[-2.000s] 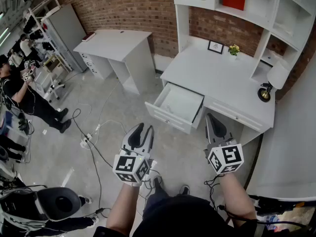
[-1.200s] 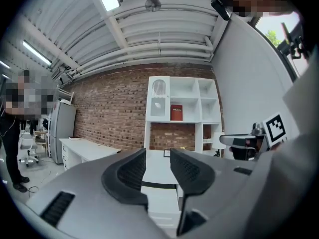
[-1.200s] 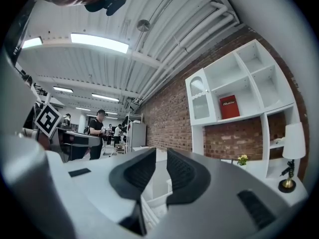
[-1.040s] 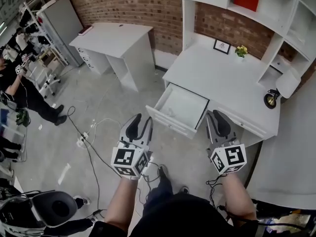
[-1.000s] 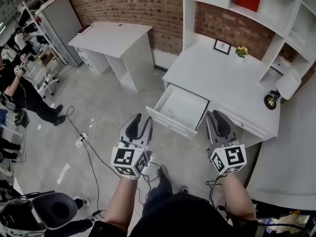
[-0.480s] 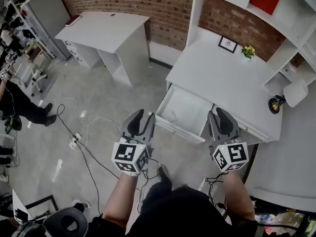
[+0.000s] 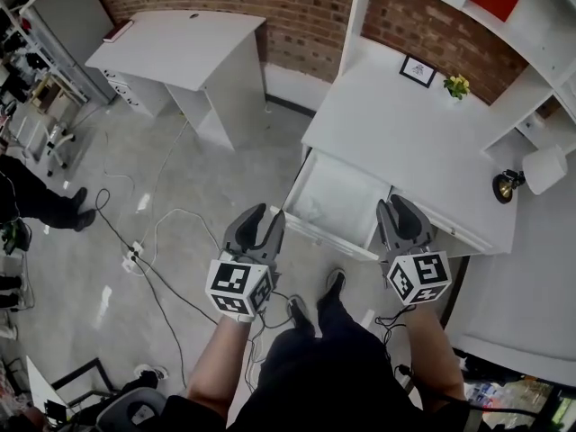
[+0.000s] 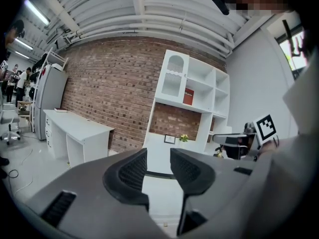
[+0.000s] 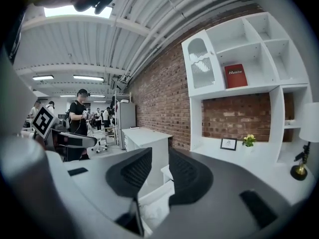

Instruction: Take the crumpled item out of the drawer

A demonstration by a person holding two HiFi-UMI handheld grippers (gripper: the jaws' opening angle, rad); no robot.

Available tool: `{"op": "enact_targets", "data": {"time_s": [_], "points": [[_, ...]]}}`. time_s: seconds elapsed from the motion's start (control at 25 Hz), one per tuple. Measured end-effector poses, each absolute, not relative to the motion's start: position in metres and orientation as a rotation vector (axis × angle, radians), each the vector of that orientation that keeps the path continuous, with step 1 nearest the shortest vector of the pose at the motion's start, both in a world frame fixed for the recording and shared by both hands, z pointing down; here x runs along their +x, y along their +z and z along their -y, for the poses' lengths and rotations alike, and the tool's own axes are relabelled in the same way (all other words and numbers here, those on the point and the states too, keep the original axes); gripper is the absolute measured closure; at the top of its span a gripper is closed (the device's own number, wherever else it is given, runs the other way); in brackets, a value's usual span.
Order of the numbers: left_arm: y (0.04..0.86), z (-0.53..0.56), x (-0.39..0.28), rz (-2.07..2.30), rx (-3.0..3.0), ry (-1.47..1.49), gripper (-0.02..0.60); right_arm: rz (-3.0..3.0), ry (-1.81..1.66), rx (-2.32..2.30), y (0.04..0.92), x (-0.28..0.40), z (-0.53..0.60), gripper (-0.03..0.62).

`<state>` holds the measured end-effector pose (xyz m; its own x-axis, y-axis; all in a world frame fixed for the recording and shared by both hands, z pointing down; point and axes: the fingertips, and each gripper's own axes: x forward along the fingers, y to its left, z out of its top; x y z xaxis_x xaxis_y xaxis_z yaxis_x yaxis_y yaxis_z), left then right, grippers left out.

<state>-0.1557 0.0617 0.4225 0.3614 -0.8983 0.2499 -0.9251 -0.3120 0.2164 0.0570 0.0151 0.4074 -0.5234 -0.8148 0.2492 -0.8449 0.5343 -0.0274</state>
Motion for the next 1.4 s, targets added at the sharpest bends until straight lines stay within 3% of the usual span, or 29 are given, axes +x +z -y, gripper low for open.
{"op": "enact_targets", "data": {"time_s": [0.8, 1.4], "points": [[0.504, 0.050, -0.125, 1.644, 2.102, 0.389, 0.449, 2.572, 0.564, 0.988, 0.555, 0.036, 0.122, 0.488], [0.614, 0.066, -0.115, 1.461, 1.955, 0.546, 0.449, 2.394, 0.722, 0.757, 0.686, -0.009, 0.132, 0.488]]}}
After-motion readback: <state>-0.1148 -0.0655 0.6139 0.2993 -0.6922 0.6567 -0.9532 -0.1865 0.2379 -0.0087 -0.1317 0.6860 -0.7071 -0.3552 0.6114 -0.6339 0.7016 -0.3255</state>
